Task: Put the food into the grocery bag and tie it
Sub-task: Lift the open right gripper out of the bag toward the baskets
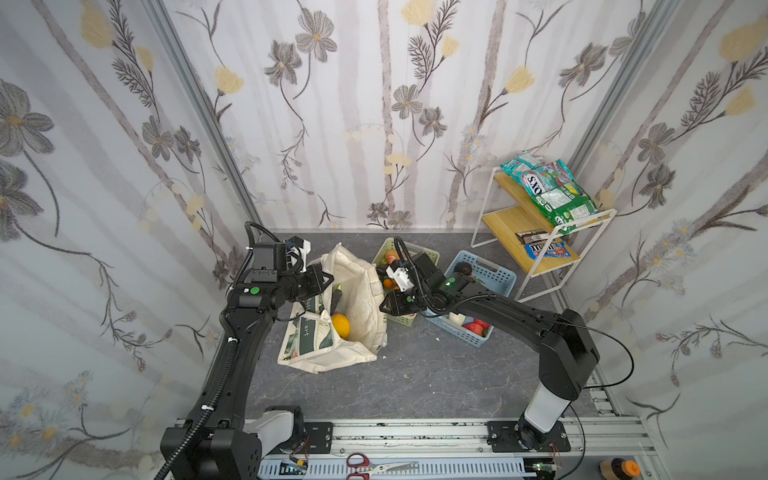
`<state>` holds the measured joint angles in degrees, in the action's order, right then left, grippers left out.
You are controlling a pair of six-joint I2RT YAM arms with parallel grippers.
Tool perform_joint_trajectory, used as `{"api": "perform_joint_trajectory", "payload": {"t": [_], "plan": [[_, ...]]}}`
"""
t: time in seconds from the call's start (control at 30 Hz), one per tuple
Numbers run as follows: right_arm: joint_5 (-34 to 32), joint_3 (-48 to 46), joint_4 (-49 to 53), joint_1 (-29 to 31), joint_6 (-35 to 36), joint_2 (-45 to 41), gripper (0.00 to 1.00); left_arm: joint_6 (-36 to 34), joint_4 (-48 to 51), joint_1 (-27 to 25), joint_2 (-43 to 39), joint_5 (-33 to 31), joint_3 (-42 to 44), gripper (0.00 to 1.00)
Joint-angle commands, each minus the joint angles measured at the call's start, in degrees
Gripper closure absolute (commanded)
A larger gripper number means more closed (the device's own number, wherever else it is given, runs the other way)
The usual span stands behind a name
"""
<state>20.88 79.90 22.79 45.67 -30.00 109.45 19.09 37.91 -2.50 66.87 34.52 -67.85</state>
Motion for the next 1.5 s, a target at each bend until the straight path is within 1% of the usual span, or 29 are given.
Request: {"api": "perform_joint_trajectory", "payload": {"t": [0.0,0.3,0.43,0.63,0.9,1.2,1.47], "plan": [[2.3,-0.2,-4.3,0.1,-1.4,0.7,0.69,0.0,-3.5,0.1,-0.1,0.9,-0.2,1.00],[4.3,0.1,-5.7,0.2,-2.3,-0.2,0.90,0.2,-3.5,0.3,0.2,-0.5,-0.3,1.00],[5.5,1.3,-5.8,0.1,-2.4,-0.5,0.93,0.5,-3.5,0.5,0.1,-1.2,-0.1,1.00],[7.6,3.6,-5.9,0.1,-2.4,0.1,1.00,0.9,-3.4,1.2,-0.4,-2.0,0.3,1.00],[9.0,7.2,-6.1,0.1,-2.8,-0.3,1.00,2.2,-2.5,3.3,-0.9,-4.8,1.3,1.00],[10.8,11.0,-6.3,0.0,-3.2,-0.5,1.00,3.8,-2.1,5.2,-0.7,-6.5,2.6,1.00],[10.7,11.4,-6.4,-0.5,-3.5,1.2,1.00,4.6,-2.2,5.6,-0.7,-8.4,5.2,1.00]]}}
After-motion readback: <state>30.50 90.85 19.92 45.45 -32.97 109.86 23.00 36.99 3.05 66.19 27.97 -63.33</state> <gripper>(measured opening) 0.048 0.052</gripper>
